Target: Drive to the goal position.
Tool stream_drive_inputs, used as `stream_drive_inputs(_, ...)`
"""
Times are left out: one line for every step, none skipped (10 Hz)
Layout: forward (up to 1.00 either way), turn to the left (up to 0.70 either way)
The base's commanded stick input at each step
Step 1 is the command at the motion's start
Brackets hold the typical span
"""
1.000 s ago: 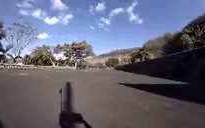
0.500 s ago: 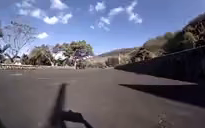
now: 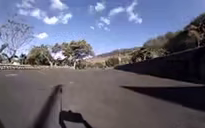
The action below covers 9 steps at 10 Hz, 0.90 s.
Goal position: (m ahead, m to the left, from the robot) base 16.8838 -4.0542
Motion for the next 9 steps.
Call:
stream_drive_inputs(0.70,0.00)
stream_drive_inputs(0.70,0.00)
stream_drive_inputs(0.70,0.00)
stream_drive_inputs(0.70,0.00)
stream_drive_inputs(0.70,0.00)
stream_drive_inputs(0.70,0.00)
stream_drive_inputs(0.70,0.00)
stream_drive_inputs(0.70,0.00)
stream_drive_inputs(0.70,0.00)
